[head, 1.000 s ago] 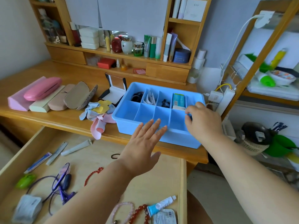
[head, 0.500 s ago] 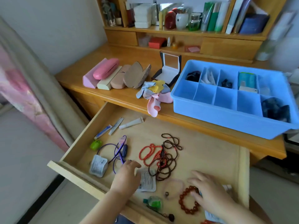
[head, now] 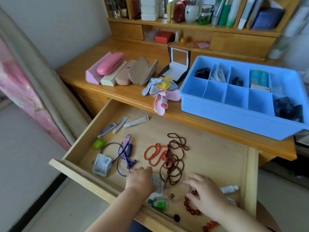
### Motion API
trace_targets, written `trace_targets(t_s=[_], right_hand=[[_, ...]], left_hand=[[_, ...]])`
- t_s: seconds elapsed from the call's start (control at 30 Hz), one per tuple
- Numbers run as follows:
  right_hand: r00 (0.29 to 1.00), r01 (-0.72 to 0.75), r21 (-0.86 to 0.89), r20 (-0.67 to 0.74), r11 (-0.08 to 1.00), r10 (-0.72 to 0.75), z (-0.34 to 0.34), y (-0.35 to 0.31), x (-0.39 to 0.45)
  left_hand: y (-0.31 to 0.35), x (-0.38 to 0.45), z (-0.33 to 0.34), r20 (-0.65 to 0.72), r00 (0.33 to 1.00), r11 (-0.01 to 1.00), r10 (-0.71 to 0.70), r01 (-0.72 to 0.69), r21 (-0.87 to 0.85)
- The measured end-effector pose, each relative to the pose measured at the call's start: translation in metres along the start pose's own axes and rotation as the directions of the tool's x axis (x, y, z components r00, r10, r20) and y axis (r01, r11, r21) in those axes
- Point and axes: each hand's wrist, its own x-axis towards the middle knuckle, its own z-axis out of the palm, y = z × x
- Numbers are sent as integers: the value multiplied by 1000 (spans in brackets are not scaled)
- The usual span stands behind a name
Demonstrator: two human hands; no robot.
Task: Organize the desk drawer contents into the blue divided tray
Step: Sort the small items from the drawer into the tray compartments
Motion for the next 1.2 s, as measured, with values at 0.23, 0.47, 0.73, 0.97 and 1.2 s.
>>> trace_targets(t_s=[0.23, 0.47, 0.73, 0.97, 1.2], right_hand=[[998, -42, 314, -38, 949, 57, -2, -45, 18], [964, -195, 910, 109, 365, 244, -22, -46, 14], [949, -155, 871, 1, 466, 314, -45, -42, 6], [658, 122, 689, -595, 714, 462, -178, 8, -8], [473, -374, 309, -747, 874, 467, -244, 54, 13]], left_hand=[[-10, -16, -19, -109, 988, 930, 112, -143, -338], [9, -33, -46, -95, 994, 489, 60, -112, -865], [25, -30, -33, 14, 995, 279, 103, -15, -960], [-83, 23, -24, -367, 891, 831, -266, 20, -556], [-123, 52, -24, -229, 873, 877, -432, 346, -333]])
